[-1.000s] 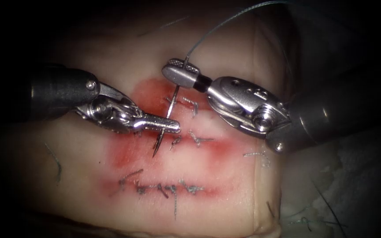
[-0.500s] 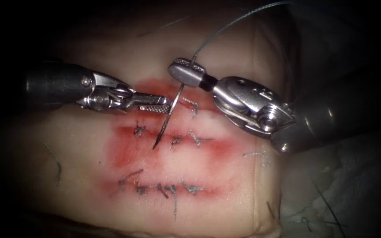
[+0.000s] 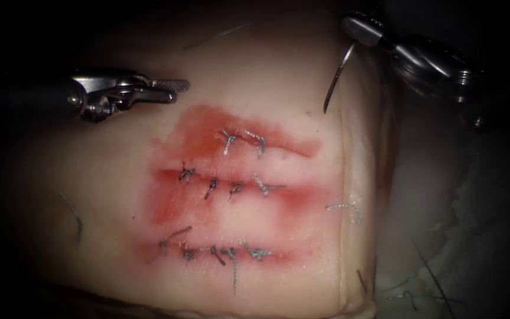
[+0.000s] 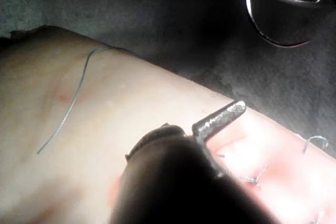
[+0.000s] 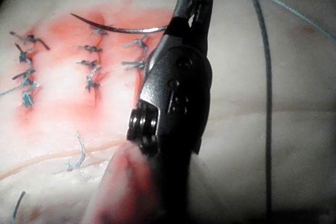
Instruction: Wound Closure
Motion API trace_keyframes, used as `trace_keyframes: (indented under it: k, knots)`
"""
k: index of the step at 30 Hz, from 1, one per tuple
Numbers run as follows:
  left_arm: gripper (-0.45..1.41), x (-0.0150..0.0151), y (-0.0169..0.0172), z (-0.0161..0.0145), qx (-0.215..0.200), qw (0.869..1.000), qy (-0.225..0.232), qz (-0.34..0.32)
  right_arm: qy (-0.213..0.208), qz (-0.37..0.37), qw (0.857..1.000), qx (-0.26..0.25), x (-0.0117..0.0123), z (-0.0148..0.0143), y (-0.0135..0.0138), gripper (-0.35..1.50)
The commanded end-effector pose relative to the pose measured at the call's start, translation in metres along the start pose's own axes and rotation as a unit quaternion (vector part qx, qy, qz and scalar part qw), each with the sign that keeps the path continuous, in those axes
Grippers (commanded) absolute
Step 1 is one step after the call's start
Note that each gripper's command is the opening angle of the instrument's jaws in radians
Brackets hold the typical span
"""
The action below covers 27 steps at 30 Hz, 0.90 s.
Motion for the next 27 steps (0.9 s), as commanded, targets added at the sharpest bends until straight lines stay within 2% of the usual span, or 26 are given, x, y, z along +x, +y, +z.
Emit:
trace_keyframes:
  k: [1, 3, 4, 5, 7, 9, 11, 14, 15, 17, 19, 21, 22, 24, 26, 27]
  knots:
    - [1.38, -0.0005, 0.0009, 0.0009, -0.009, 1.0, 0.007, 0.006, 0.01, 0.001, 1.0, 0.002, 0.0006, -0.0001, -0.0002, -0.35]
    - [1.38, -0.0002, 0.0018, 0.0012, -0.018, 1.0, 0.017, 0.009, 0.015, -0.014, 1.0, 0.008, 0.0005, -0.0001, -0.0007, -0.35]
    - [1.4, 0.0, 0.002, 0.0014, -0.019, 1.0, 0.02, 0.005, 0.018, -0.052, 0.998, 0.008, 0.0004, -0.0001, -0.0008, -0.35]
    - [1.31, 0.0003, 0.002, 0.0016, -0.013, 1.0, 0.027, 0.005, 0.027, -0.104, 0.994, -0.02, 0.0003, -0.0001, -0.001, -0.35]
    - [1.08, 0.0008, 0.0016, 0.0017, 0.012, 0.998, 0.057, -0.011, 0.057, -0.16, 0.976, -0.136, 0.0, -0.0004, -0.0014, -0.35]
    - [0.91, 0.0013, 0.0008, 0.002, 0.028, 0.997, 0.07, -0.019, 0.071, -0.158, 0.971, -0.167, -0.0001, -0.0005, -0.0016, -0.35]
    - [0.78, 0.0019, 0.0001, 0.0023, 0.031, 0.997, 0.073, -0.011, 0.051, -0.166, 0.971, -0.167, -0.0003, -0.0006, -0.0017, -0.35]
    - [0.49, 0.0027, -0.0008, 0.003, 0.016, 0.996, 0.085, 0.022, 0.009, -0.163, 0.981, -0.109, -0.0012, -0.0003, -0.0014, -0.35]
    - [0.46, 0.0029, -0.0011, 0.0033, 0.01, 0.996, 0.09, 0.023, -0.002, -0.155, 0.984, -0.09, -0.0015, 0.0001, -0.0012, -0.35]
    - [0.48, 0.0034, -0.0016, 0.0039, 0.006, 0.995, 0.1, 0.027, -0.021, -0.141, 0.986, -0.088, -0.0015, 0.0002, -0.0007, -0.35]
    - [0.51, 0.0037, -0.0019, 0.0046, 0.015, 0.991, 0.114, 0.065, -0.027, -0.14, 0.986, -0.082, -0.0014, 0.0003, -0.0002, -0.35]
    - [0.42, 0.004, -0.0022, 0.0052, 0.006, 0.989, 0.129, 0.074, -0.029, -0.182, 0.98, -0.078, -0.0013, 0.0005, -0.0002, -0.35]
    - [0.34, 0.0042, -0.0024, 0.0056, -0.001, 0.985, 0.142, 0.094, -0.029, -0.185, 0.979, -0.078, -0.0012, 0.0006, -0.0002, -0.35]
    - [0.31, 0.0046, -0.0024, 0.0064, -0.002, 0.975, 0.16, 0.155, -0.032, -0.198, 0.976, -0.08, -0.0009, 0.0005, -0.0001, -0.35]
    - [0.26, 0.0053, -0.002, 0.0074, -0.03, 0.971, 0.146, 0.187, -0.029, -0.223, 0.971, -0.079, -0.0006, 0.0006, 0.0, -0.35]
    - [0.22, 0.0058, -0.0017, 0.0078, -0.043, 0.965, 0.136, 0.221, -0.029, -0.244, 0.966, -0.084, -0.0004, 0.0007, 0.0, -0.35]
